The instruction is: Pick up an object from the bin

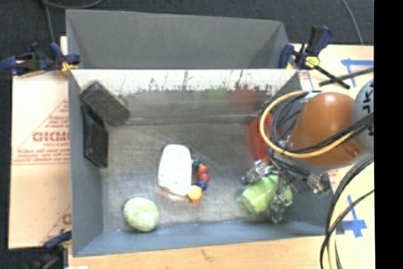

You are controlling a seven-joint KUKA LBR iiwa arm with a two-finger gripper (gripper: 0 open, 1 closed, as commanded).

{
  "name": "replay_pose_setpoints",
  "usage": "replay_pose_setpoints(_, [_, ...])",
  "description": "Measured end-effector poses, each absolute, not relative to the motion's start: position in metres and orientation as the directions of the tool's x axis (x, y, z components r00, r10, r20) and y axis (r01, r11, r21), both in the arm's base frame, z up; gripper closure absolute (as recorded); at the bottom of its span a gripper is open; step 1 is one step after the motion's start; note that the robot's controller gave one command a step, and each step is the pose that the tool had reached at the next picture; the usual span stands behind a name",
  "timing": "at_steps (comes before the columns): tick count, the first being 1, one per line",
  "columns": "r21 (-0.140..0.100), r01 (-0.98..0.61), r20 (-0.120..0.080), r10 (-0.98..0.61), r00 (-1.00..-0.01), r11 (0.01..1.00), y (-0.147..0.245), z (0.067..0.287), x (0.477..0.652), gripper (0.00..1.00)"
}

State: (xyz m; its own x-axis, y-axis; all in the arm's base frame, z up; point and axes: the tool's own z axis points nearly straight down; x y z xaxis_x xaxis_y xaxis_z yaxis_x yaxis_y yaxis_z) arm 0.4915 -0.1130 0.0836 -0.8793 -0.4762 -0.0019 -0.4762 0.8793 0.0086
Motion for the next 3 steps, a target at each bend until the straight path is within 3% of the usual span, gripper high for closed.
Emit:
replay_pose_setpoints(1, [0.008,-0.478,-0.002,-0.478,-0.878,0.878,-0.113,0.084,0.492,1.00])
replay_pose_setpoints(2, [-0.001,-0.560,-0.002,-0.560,-0.829,0.829,-0.102,0.109,0.494,1.00])
replay_pose_setpoints(3, [-0.001,-0.631,-0.002,-0.631,-0.776,0.776,-0.113,0.137,0.544,1.00])
